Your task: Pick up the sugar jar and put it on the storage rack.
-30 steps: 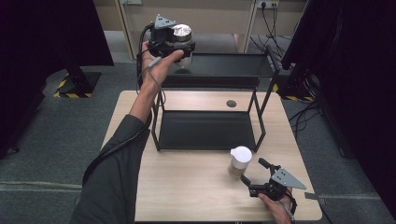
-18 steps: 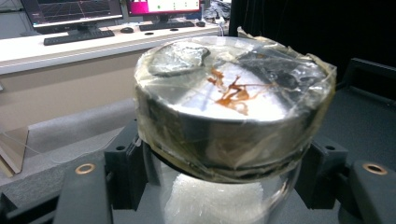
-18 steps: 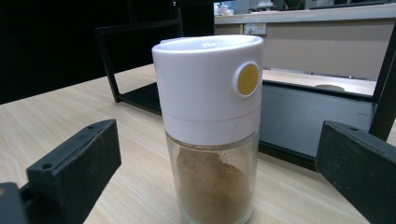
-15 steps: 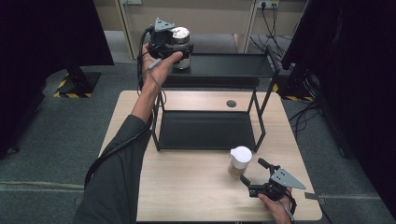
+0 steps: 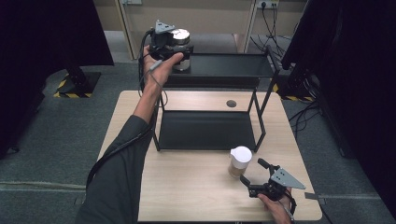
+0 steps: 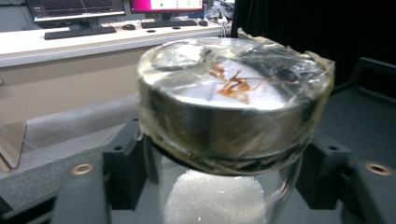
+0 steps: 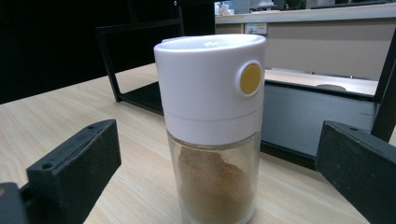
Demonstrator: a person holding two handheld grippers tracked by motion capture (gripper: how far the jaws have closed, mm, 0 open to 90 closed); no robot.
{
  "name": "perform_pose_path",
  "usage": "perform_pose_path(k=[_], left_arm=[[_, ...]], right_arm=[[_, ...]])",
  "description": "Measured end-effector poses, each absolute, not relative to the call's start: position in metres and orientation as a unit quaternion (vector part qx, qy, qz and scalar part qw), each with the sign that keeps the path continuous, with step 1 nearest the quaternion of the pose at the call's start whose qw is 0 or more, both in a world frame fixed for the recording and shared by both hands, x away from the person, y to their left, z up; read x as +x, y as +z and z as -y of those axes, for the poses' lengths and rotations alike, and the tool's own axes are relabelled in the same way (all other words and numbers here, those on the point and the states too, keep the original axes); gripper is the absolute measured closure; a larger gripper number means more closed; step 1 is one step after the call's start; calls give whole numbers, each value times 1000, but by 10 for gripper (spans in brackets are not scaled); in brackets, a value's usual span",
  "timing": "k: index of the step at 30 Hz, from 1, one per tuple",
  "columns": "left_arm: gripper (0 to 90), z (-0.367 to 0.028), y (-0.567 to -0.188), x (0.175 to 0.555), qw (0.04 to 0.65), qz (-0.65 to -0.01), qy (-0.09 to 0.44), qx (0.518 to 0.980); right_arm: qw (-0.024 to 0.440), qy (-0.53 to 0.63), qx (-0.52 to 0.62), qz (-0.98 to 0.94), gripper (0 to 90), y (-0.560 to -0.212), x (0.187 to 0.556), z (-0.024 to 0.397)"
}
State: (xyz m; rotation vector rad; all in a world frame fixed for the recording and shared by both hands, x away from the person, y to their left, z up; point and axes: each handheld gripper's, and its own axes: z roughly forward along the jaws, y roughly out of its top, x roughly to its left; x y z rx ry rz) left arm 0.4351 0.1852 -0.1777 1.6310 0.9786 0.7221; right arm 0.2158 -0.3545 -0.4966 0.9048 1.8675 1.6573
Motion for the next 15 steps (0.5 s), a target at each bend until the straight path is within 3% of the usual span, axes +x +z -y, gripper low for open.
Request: perform_pose_path(k=[5,15], left_arm=[[75,-184,-178,434,525,-422,303,674],[1,-184,-177,427,527,-433,304,665]], right_arm=[[240,606,331,-682,5,-497,216,355],[236,607,328,-684,5,-497,217,355]])
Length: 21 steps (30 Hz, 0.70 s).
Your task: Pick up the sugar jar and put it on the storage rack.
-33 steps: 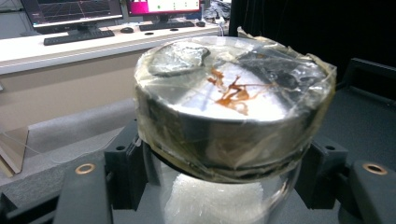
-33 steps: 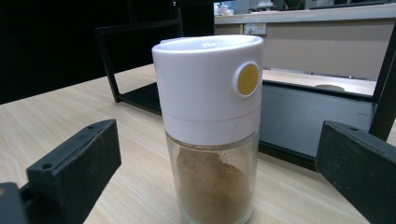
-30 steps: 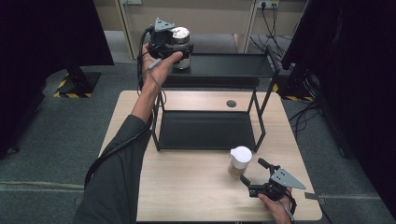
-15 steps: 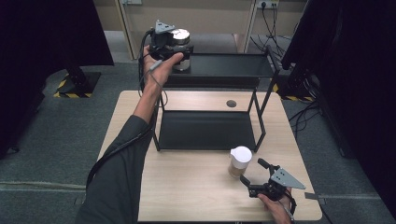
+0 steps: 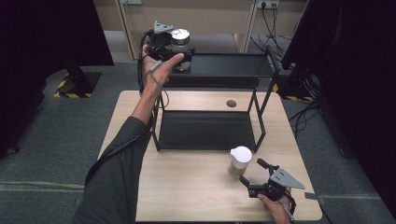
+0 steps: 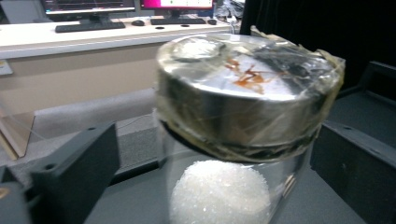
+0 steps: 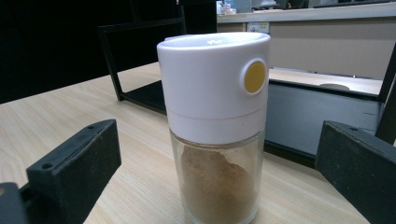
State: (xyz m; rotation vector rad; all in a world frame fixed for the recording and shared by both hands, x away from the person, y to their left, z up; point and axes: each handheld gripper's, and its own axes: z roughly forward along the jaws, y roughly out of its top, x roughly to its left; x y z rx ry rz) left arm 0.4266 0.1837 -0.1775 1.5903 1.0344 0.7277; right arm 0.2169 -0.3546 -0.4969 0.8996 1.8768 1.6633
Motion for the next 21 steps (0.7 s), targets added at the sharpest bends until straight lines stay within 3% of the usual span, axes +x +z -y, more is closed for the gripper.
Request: perform_pose_path(k=[21], left_arm=[[2,-195,-194,387,552,-401,292,670]], right_arm=[[237,607,329,-684,5,-497,217,355]])
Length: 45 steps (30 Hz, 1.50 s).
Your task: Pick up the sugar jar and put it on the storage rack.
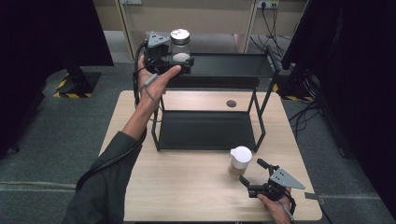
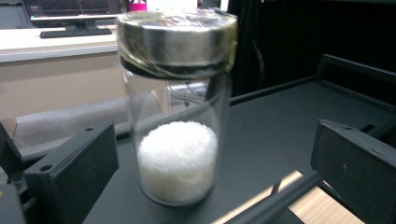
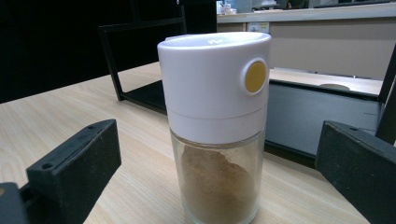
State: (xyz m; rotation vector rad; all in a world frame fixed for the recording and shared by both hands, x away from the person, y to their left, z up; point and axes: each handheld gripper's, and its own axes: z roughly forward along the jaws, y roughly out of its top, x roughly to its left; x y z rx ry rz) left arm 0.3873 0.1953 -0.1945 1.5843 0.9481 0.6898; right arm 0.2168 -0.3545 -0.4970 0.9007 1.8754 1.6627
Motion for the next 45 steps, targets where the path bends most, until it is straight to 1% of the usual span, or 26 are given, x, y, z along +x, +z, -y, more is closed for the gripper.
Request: perform_pose_path(k=[7,17,27,37,45], left_arm=[[3,-200,-208,366,574,-377,283,669],[3,-205,-232,342,603,-337,255,676],[2,-208,-254,324,618,-304,235,686],[3,-209,-285,308,636,-270,210,692],[2,-208,-309,293,645,-245,208,693]], right_arm=[[237,606,328,-684,5,-497,217,354],[237,606,329,-684,5,-497,217,354],[238,606,329,-684,5,-497,216,354],[238,607,329,-684,5,-497,216,354],[238,607,329,-684,5,-497,216,355]])
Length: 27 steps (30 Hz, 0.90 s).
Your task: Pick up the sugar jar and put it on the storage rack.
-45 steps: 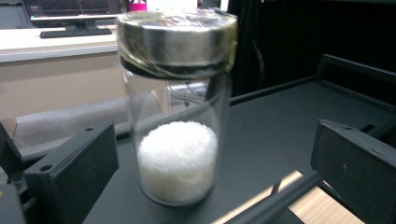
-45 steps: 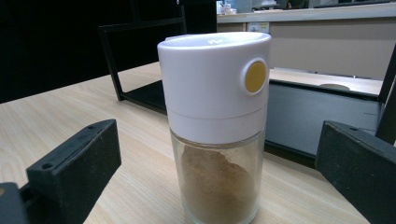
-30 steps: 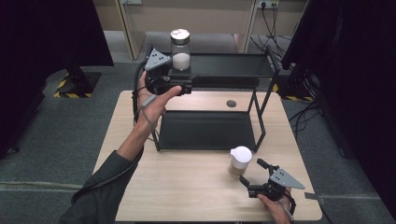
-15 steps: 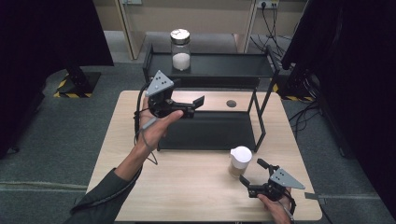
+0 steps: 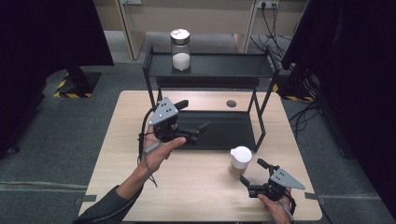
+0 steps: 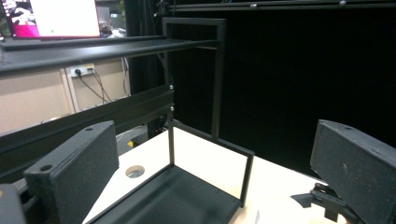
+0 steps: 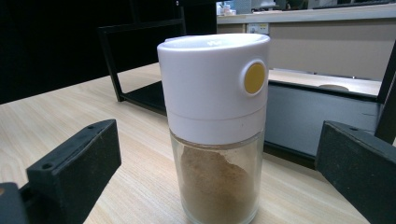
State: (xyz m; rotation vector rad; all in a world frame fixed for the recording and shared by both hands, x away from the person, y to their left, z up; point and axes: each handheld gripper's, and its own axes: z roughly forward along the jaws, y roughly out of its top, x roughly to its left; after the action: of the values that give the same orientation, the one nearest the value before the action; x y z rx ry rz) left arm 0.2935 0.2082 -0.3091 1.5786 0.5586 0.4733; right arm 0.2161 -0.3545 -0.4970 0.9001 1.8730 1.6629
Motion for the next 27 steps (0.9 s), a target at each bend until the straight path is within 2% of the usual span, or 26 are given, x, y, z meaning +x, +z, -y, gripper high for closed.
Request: perform_pose_path(k=[19,27], left_arm=[[2,-208,-370,271,643,-228,184,707],[3,-206,-405,268,653,-232,158,703]], right_arm=[[239,608,329,-682,5,-497,216,355],[238,607,329,-683,5,-497,216,354]])
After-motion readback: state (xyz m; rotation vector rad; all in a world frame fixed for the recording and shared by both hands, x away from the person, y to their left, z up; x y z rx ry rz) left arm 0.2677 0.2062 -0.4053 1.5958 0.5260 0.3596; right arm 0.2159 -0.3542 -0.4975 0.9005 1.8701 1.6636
